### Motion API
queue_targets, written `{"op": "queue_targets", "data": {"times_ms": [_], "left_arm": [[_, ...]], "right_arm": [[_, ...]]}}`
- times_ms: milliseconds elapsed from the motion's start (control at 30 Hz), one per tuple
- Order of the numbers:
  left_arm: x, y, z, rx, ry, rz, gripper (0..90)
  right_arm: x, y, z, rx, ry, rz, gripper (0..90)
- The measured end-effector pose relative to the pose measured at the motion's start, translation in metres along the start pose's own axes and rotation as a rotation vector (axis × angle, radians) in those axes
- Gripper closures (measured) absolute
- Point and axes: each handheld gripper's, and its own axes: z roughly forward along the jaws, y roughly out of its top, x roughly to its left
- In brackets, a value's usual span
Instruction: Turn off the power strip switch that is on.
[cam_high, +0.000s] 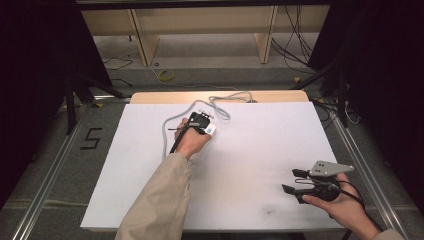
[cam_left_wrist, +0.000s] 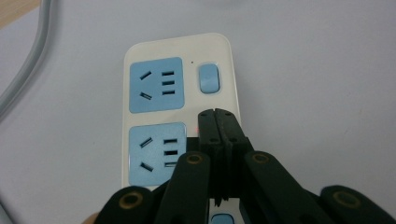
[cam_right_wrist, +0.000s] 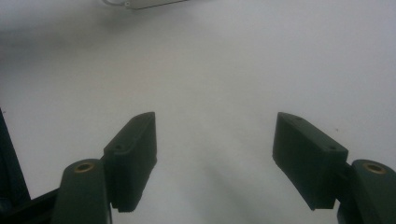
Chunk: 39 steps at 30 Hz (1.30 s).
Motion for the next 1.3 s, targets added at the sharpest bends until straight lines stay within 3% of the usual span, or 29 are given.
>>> {"op": "queue_targets", "data": {"times_ms": [167, 267, 300, 433, 667, 967, 1033, 1067, 1133, 1300], "left_arm": [[-0.0016, 0.0018, 0.0005, 0.013, 0.019, 0.016, 90.0], [-0.0024, 0.0014, 0.001, 0.024, 0.056, 0.041, 90.0], [-0.0003, 0.0007, 0.001, 0.014, 0.043, 0.013, 90.0], [-0.0016, 0.0, 0.0008, 0.013, 0.048, 0.046, 90.0], [0.0024, 0.0006, 0.0003, 0.02, 0.026, 0.013, 90.0], [0.0028, 0.0003, -0.0004, 0.018, 0.016, 0.013, 90.0], [0.0016, 0.0005, -0.0004, 0.002, -0.029, -0.017, 90.0], [-0.0002, 0.0013, -0.0004, 0.007, -0.013, 0.004, 90.0], [-0.0021, 0.0018, 0.0006, 0.01, 0.031, 0.008, 90.0], [0.0025, 0.0005, -0.0006, 0.014, -0.005, -0.01, 90.0]], "right_arm": [[0.0002, -0.0001, -0.0002, 0.001, 0.001, 0.0, 31.1], [0.0001, -0.0001, -0.0003, -0.001, 0.0, -0.001, 31.1], [0.0, -0.0002, -0.0005, -0.003, 0.0, -0.001, 31.1], [0.0, 0.0, 0.0002, 0.001, 0.003, -0.001, 31.0], [0.0004, 0.0004, 0.0008, 0.003, 0.003, 0.0, 31.1], [-0.0001, 0.0003, 0.0004, -0.002, 0.003, -0.001, 31.1], [-0.0003, 0.0002, 0.0007, 0.0, 0.002, -0.001, 31.2], [-0.0005, 0.0002, 0.0007, 0.003, 0.003, 0.0, 31.2], [-0.0003, 0.0002, 0.0007, -0.001, 0.002, 0.001, 31.2], [-0.0001, -0.0002, 0.0, -0.002, 0.002, 0.0, 31.2]]}}
